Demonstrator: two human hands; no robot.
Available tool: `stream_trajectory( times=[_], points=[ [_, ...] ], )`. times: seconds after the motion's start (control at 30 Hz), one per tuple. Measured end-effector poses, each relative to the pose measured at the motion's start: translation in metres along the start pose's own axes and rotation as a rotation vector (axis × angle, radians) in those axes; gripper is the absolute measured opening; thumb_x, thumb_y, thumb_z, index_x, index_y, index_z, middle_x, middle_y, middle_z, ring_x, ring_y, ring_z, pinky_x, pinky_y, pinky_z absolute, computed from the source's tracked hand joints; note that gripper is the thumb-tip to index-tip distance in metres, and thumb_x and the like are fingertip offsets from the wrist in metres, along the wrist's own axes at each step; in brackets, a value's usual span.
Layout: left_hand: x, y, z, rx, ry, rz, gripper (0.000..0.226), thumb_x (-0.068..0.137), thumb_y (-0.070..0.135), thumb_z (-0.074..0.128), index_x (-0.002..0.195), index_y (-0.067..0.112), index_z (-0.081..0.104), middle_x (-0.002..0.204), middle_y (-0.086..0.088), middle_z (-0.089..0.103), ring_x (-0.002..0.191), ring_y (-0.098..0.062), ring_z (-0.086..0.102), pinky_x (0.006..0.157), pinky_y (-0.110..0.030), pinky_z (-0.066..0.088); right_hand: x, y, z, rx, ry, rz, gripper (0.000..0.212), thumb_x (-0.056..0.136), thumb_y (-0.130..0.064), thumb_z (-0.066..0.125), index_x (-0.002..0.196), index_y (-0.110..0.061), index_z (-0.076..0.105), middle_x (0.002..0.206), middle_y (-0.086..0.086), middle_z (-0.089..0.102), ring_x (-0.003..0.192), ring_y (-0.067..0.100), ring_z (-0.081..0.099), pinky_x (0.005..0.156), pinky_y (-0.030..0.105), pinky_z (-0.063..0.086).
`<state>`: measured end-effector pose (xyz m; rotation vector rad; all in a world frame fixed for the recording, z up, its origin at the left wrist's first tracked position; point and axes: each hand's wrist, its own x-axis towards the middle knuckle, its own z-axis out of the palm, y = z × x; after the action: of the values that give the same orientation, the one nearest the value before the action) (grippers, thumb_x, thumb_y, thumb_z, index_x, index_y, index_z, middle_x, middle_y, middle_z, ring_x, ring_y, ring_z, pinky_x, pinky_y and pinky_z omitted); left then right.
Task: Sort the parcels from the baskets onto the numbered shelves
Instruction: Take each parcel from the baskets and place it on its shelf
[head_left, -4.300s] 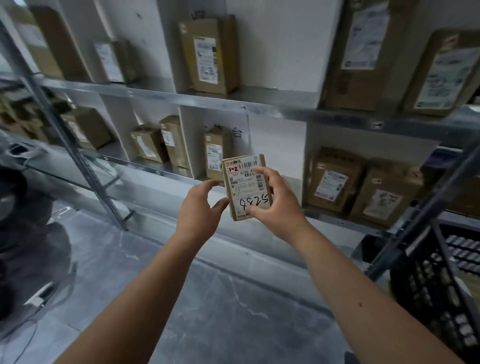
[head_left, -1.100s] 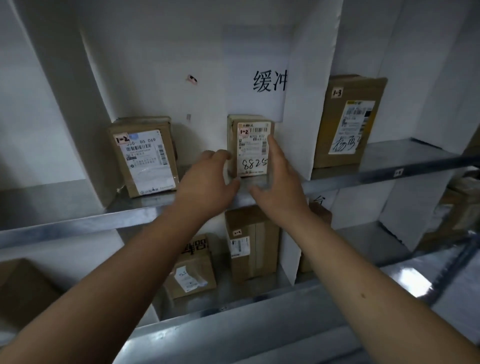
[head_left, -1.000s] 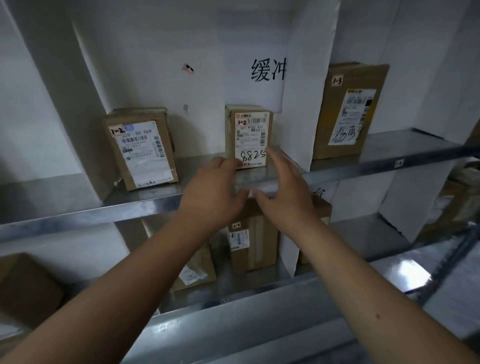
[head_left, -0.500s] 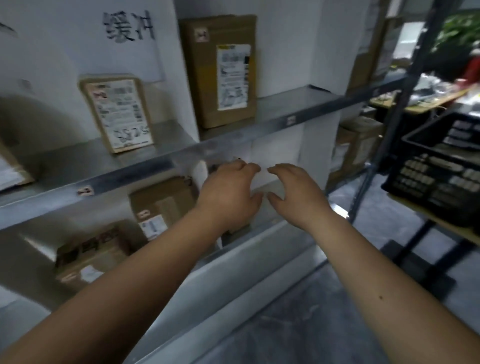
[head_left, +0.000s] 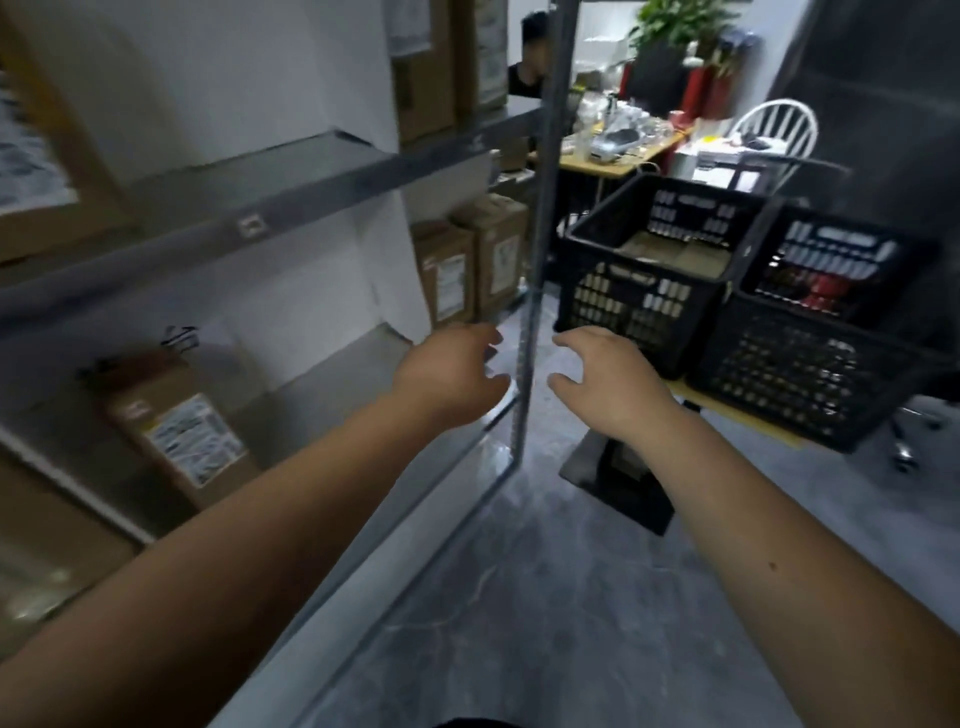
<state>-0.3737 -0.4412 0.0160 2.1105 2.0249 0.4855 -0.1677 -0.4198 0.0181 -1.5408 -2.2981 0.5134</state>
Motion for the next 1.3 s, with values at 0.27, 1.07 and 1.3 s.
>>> stream_trajectory(
  times=[0.27, 1.07, 1.3],
  points=[
    [0.082, 0.089, 0.053, 0.001, -0.100, 0.118, 0.060, 0.091, 0.049, 0.067, 0.147, 0.030, 0.053, 0.143, 0.000, 0.056, 0.129, -0.021, 0.056, 0.102, -0.042, 0.053, 0.010, 0.094, -0.040, -0.032, 0.035, 0.182, 0.059, 0.100, -0.034, 0.067, 0.154, -0.017, 0.050, 0.156, 0.007, 0.047, 0.137, 0.025, 0.049, 0.112, 0.033, 0.040],
    [0.416, 0.114, 0.114, -0.092, -0.159, 0.390, 0.047, 0.094, 0.046, 0.066, 0.137, 0.026, 0.062, 0.134, -0.003, 0.059, 0.126, -0.024, 0.056, 0.100, -0.043, 0.051, 0.255, 0.243, -0.063, 0.103, 0.240, 0.487, 0.049, 0.099, -0.028, 0.067, 0.146, -0.016, 0.058, 0.147, 0.005, 0.054, 0.136, 0.021, 0.049, 0.108, 0.025, 0.037],
    [0.485, 0.114, 0.136, -0.022, -0.274, 0.306, 0.050, 0.095, 0.049, 0.064, 0.141, 0.031, 0.059, 0.142, 0.001, 0.055, 0.122, -0.020, 0.058, 0.097, -0.041, 0.052, 0.319, 0.282, -0.073, 0.101, 0.173, 0.501, 0.048, 0.103, -0.029, 0.061, 0.149, -0.017, 0.055, 0.158, 0.003, 0.047, 0.144, 0.022, 0.044, 0.117, 0.034, 0.037]
  ],
)
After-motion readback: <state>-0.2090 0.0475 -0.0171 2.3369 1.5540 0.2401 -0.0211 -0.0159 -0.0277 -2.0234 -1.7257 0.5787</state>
